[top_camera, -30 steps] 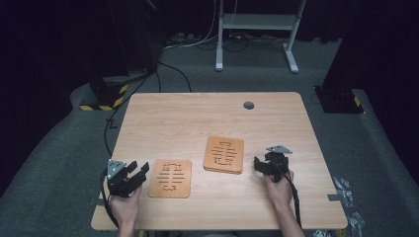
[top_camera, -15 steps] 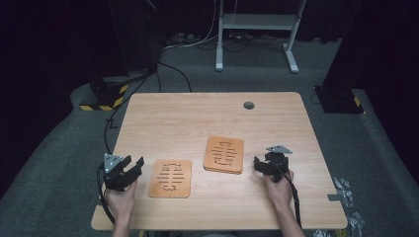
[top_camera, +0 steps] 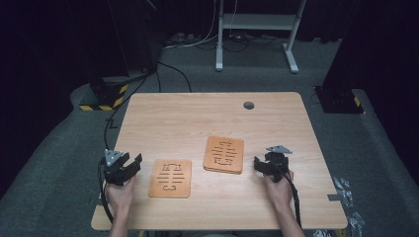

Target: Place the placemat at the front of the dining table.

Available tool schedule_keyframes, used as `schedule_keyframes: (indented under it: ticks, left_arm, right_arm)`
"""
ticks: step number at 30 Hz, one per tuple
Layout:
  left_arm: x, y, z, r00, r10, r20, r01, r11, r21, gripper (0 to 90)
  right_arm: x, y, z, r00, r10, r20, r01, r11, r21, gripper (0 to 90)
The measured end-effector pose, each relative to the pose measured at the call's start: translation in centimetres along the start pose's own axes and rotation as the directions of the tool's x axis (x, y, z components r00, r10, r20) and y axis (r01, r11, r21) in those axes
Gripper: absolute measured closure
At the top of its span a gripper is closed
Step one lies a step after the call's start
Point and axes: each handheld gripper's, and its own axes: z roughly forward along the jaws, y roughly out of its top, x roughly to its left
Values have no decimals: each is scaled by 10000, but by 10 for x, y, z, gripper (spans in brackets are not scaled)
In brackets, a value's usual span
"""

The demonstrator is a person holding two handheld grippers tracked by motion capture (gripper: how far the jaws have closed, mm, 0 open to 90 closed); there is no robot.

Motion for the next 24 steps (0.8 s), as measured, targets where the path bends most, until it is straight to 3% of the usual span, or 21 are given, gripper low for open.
schedule_keyframes:
  ticks: [15, 24]
  left_arm:
    - [9, -2, 23, 9995, 83, -312, -69, 9990, 434, 481]
    - [16, -4, 33, 9990, -84, -440, 109, 9983, 572, 481]
  right_arm:
    - [0, 0, 0, 10000, -4, 5, 4, 10000, -2, 248]
    - [0, 0, 0, 10000, 11, 16, -11, 10000, 3, 248]
